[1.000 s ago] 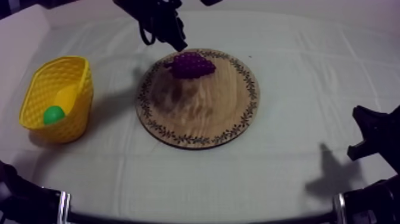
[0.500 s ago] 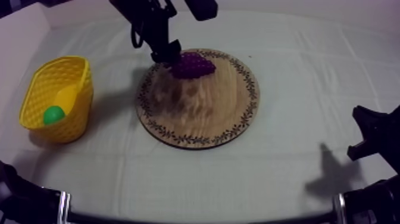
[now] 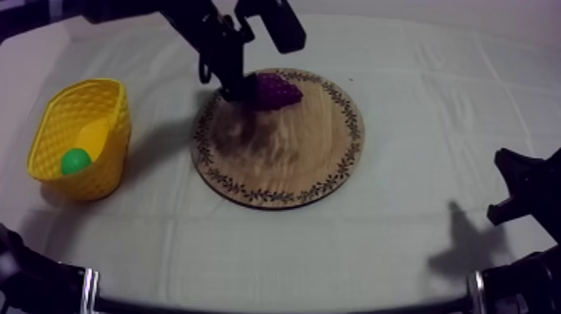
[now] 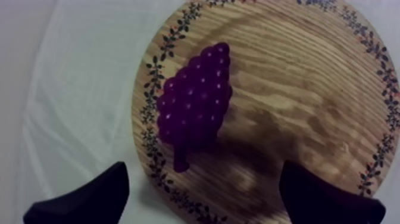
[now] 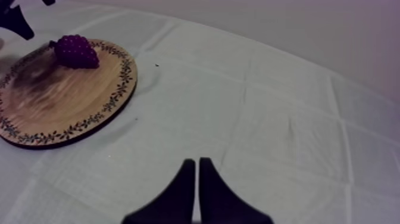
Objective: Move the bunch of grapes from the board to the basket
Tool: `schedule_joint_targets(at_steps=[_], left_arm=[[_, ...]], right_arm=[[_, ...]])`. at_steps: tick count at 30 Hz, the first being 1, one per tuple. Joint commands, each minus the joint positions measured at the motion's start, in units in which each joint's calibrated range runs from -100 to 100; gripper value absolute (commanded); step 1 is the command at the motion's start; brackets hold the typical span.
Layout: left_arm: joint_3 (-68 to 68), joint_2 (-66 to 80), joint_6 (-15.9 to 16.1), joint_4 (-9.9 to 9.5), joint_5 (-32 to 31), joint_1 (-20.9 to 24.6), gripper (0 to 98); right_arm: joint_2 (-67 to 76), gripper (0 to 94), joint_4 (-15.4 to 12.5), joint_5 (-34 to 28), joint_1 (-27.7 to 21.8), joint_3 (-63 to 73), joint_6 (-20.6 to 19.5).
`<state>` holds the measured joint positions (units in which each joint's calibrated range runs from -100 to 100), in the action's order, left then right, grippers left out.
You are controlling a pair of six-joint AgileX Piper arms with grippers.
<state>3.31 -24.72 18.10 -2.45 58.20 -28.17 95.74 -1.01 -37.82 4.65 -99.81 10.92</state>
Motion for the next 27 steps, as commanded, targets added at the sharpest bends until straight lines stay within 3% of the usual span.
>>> schedule_joint_targets(at_steps=[1,9,21,27], left_arm=[[0.04,-1.86,0.01,-0.09,-2.28,-0.16,93.7],[-4.10,-8.77,0.08,-0.30,-5.62,-0.80,92.4],[-11.01,-17.20,-2.99,-3.72,-6.72,-1.52,93.7],[-13.37,-19.66,-3.34,-4.46,-6.76,-1.42,92.3]], right_arm=[[0.01,0.4,0.01,0.00,0.02,0.03,-0.01],[0.01,0.4,0.01,0.00,0.02,0.03,-0.01],[0.01,0.4,0.01,0.00,0.02,0.03,-0.01],[0.01,0.4,0.01,0.00,0.02,0.03,-0.01]])
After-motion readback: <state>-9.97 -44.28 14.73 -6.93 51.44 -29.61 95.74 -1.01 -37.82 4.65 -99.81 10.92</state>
